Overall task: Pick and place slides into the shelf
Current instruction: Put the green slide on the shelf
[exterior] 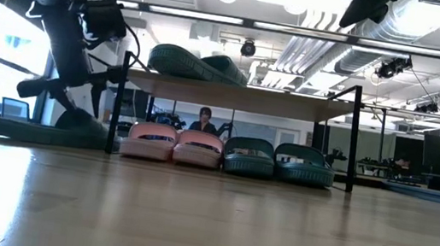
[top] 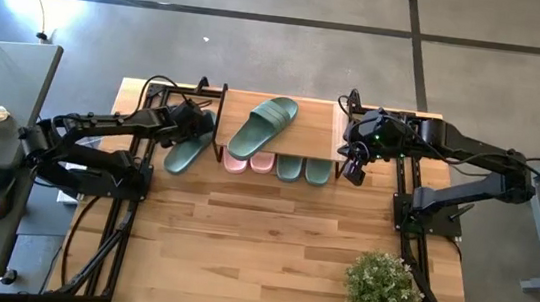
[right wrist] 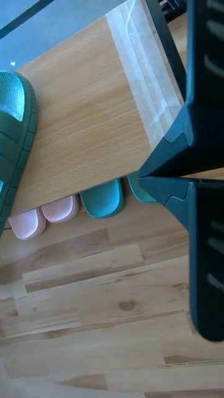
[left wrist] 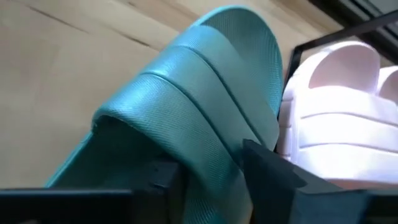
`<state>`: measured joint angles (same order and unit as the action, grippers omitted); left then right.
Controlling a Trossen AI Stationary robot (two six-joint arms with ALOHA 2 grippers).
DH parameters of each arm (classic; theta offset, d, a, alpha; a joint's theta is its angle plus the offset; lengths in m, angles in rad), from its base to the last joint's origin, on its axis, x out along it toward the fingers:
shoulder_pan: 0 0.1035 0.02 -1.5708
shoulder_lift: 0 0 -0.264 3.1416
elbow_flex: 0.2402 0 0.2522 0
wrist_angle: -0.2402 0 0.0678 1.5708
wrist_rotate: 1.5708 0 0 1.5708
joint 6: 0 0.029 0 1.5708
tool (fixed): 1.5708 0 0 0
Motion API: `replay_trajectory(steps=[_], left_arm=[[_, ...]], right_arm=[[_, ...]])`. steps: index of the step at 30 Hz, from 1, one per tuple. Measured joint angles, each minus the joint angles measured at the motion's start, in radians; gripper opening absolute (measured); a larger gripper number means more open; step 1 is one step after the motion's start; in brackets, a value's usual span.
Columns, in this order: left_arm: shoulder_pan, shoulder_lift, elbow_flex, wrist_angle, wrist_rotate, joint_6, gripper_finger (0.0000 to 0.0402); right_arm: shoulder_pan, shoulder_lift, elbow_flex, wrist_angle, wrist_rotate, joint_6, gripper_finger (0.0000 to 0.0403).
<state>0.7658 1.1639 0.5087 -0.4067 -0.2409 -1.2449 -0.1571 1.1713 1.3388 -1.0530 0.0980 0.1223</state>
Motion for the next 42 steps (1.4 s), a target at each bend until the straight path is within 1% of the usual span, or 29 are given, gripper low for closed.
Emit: replay_trajectory(steps=[6, 8, 12, 14, 21, 29, 36, 39, 42], left_arm=[[0.000, -0.001, 0.000, 0.022, -0.032, 0.003, 0.0031], [0.000, -0.006, 0.000, 0.022, -0.041, 0.006, 0.0010], [0.000, -0.030, 0.000, 0.015, -0.087, 0.010, 0.0018], [0.000, -0.054, -0.001, 0.011, -0.116, 0.010, 0.0010], [0.000, -0.186, -0.001, 0.017, -0.243, 0.013, 0.0005], [0.000, -0.365, -0.001, 0.179, -0.350, 0.132, 0.0003], [0.000, -0.487, -0.001, 0.401, -0.367, 0.272, 0.0002], [0.000, -0.515, -0.001, 0.507, -0.329, 0.328, 0.0001], [0.000, -0.526, 0.000, 0.612, -0.270, 0.359, 0.0001]], right_arm=[[0.000, 0.000, 0.000, 0.000, 0.000, 0.000, 0.0000], [0.000, 0.000, 0.000, 0.000, 0.000, 0.000, 0.0000], [0.000, 0.000, 0.000, 0.000, 0.000, 0.000, 0.0000], [0.000, 0.000, 0.000, 0.000, 0.000, 0.000, 0.0000], [0.000, 0.000, 0.000, 0.003, 0.012, -0.009, 0.0000], [0.000, 0.000, 0.000, 0.026, 0.013, -0.018, 0.0000], [0.000, 0.000, 0.000, 0.026, 0.029, -0.018, 0.0000], [0.000, 0.000, 0.000, 0.026, 0.042, -0.018, 0.0000], [0.000, 0.000, 0.000, 0.025, 0.044, -0.017, 0.0000]])
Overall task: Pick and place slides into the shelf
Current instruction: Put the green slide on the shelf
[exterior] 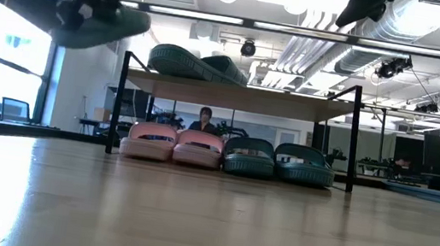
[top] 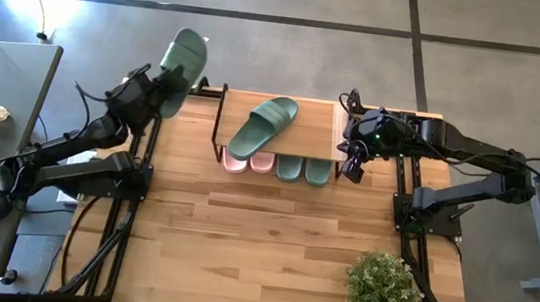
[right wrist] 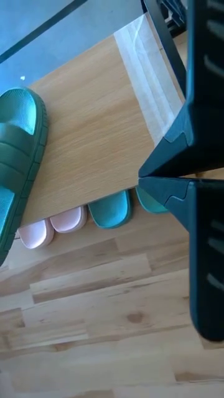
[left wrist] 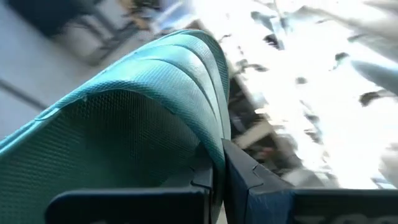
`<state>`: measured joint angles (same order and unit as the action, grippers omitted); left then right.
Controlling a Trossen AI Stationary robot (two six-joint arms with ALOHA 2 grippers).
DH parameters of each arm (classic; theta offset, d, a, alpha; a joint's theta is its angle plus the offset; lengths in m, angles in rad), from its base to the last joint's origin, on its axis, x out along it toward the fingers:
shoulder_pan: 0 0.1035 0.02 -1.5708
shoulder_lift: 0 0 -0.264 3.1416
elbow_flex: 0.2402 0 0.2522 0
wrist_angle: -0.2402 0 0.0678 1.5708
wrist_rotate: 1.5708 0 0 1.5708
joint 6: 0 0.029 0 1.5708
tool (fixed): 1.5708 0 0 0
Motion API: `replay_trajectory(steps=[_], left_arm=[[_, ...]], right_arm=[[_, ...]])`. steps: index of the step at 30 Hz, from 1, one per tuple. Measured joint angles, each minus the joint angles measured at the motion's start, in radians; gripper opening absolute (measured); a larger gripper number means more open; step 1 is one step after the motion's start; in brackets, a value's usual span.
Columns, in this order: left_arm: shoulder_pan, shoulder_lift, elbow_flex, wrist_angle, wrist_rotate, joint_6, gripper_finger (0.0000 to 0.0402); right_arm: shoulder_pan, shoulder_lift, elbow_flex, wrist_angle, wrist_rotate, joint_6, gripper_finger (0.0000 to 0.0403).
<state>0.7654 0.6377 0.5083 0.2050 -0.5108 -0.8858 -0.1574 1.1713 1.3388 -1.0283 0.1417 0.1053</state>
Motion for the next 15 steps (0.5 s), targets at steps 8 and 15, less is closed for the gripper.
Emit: replay_trajectory(steps=[8, 15], left_arm=[[0.000, 0.006, 0.057, 0.126, 0.138, 0.035, 0.0000], [0.000, 0.100, 0.309, -0.056, 0.256, 0.099, 0.0000]], right_arm=[[0.000, 0.000, 0.000, -0.021, 0.001, 0.033, 0.0000], [0.000, 0.000, 0.000, -0.022, 0.003, 0.065, 0.0000]])
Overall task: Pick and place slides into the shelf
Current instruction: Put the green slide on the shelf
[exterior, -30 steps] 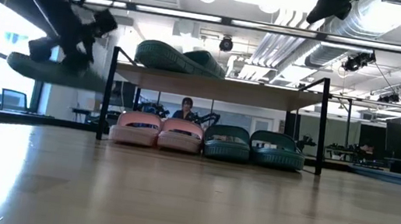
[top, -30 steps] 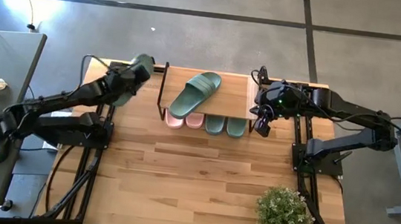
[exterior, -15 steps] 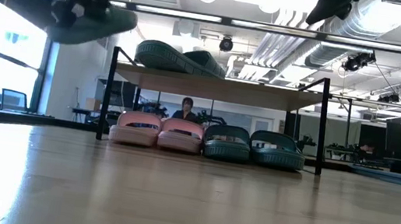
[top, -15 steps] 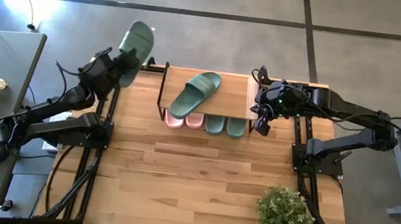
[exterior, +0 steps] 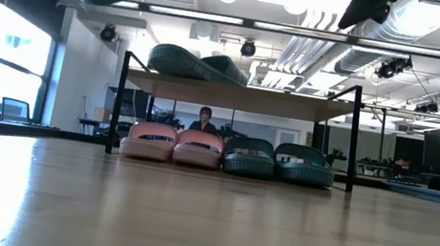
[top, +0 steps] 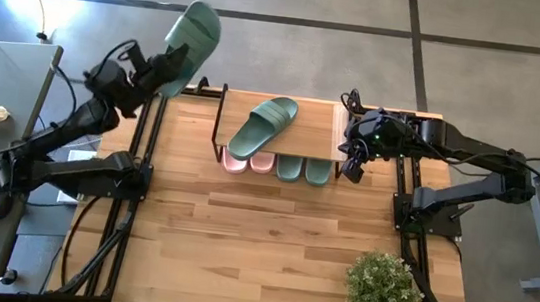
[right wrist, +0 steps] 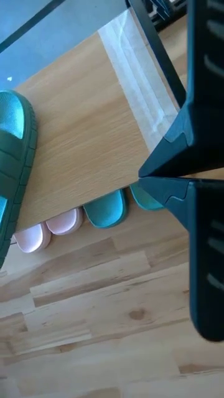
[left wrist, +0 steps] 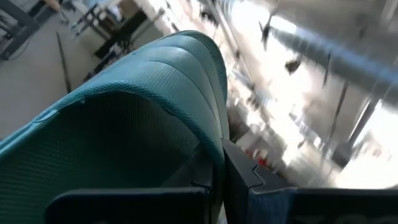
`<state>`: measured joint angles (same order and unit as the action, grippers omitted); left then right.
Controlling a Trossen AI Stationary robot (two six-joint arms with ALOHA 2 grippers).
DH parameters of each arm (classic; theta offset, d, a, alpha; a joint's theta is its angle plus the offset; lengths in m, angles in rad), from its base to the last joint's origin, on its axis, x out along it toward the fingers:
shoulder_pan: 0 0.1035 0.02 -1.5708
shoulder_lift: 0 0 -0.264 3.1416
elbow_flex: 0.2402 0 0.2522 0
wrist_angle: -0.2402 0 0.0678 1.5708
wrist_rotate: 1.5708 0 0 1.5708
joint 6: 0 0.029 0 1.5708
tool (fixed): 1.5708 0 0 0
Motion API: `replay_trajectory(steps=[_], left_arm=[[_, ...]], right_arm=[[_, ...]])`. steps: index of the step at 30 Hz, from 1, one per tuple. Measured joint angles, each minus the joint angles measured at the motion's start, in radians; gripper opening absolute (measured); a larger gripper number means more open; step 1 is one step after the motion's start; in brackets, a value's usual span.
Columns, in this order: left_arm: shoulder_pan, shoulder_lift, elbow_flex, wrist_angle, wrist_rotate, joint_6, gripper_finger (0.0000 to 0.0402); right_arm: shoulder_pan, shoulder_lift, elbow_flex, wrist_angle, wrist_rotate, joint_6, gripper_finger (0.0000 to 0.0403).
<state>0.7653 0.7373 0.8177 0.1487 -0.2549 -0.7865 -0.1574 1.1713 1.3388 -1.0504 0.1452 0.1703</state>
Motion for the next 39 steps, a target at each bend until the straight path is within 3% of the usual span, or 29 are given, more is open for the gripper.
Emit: replay_trajectory(steps=[4, 11, 22, 31, 39], left_arm=[[-0.021, 0.111, 0.177, -0.132, 0.050, 0.065, 0.0000], [-0.204, 0.353, 0.398, -0.160, -0.002, 0.160, 0.0000], [-0.432, 0.672, 0.615, -0.136, -0.005, 0.215, 0.0000], [-0.558, 0.888, 0.732, -0.138, -0.042, 0.217, 0.0000], [-0.606, 1.049, 0.816, -0.131, -0.209, 0.176, 0.0000]], right_arm=[[0.000, 0.000, 0.000, -0.022, 0.000, 0.019, 0.0000], [0.000, -0.023, 0.000, -0.108, -0.003, 0.066, 0.0000], [0.016, -0.231, 0.001, -0.168, -0.046, 0.197, 0.0000], [0.016, -0.281, 0.001, -0.242, -0.048, 0.218, 0.0000], [0.016, -0.281, 0.001, -0.247, -0.048, 0.232, 0.0000]])
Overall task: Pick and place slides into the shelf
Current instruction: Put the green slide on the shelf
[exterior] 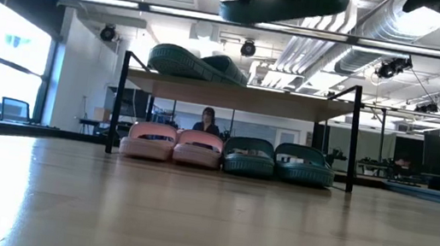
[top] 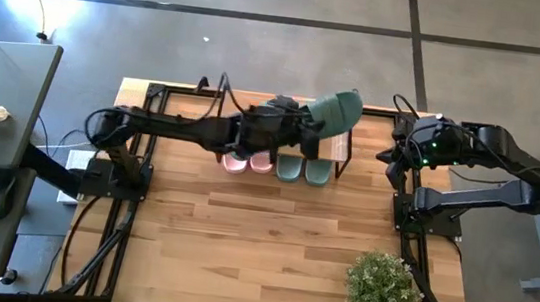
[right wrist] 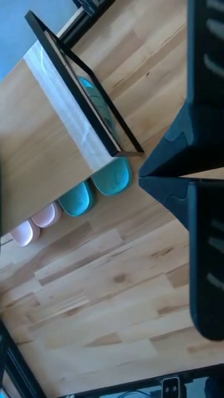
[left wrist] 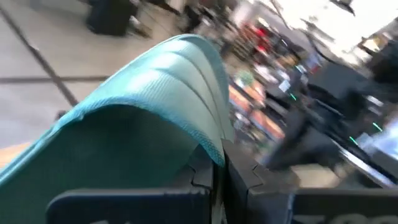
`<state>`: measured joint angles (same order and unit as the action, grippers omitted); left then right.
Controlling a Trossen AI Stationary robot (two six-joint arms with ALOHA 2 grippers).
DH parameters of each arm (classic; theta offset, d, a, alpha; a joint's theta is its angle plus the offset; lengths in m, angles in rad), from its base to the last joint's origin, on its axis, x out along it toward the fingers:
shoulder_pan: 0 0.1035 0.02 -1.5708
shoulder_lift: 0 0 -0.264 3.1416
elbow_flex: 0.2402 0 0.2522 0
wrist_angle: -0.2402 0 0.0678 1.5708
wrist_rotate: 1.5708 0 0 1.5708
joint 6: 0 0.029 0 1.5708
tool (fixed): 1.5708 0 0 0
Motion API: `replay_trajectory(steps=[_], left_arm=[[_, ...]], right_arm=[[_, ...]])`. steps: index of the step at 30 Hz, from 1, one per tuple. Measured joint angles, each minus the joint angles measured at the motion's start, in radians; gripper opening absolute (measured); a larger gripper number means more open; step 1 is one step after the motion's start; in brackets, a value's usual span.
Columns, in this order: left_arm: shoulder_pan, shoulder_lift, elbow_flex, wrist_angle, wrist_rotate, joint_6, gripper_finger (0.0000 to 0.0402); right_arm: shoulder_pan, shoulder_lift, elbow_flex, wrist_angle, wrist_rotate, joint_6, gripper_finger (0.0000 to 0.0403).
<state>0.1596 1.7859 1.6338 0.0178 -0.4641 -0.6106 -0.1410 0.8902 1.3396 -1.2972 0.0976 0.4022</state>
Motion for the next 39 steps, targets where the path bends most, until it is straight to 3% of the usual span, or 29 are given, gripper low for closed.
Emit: replay_trajectory(steps=[9, 15, 24, 39], left_arm=[[0.004, 0.126, 0.029, 0.071, -0.211, -0.123, 0.0000], [0.003, 0.194, 0.028, 0.120, -0.264, -0.284, 0.0002], [0.004, 0.247, 0.029, 0.155, -0.362, -0.360, 0.0004], [0.004, 0.248, 0.028, 0.109, -0.277, -0.337, 0.0026]], right_arm=[[0.000, 0.001, 0.000, -0.001, 0.011, 0.044, 0.0000], [0.000, 0.005, 0.000, -0.001, 0.022, 0.047, 0.0000], [0.000, 0.043, 0.000, -0.001, 0.032, 0.063, 0.0000], [0.000, 0.132, 0.000, 0.000, 0.032, 0.016, 0.0000]])
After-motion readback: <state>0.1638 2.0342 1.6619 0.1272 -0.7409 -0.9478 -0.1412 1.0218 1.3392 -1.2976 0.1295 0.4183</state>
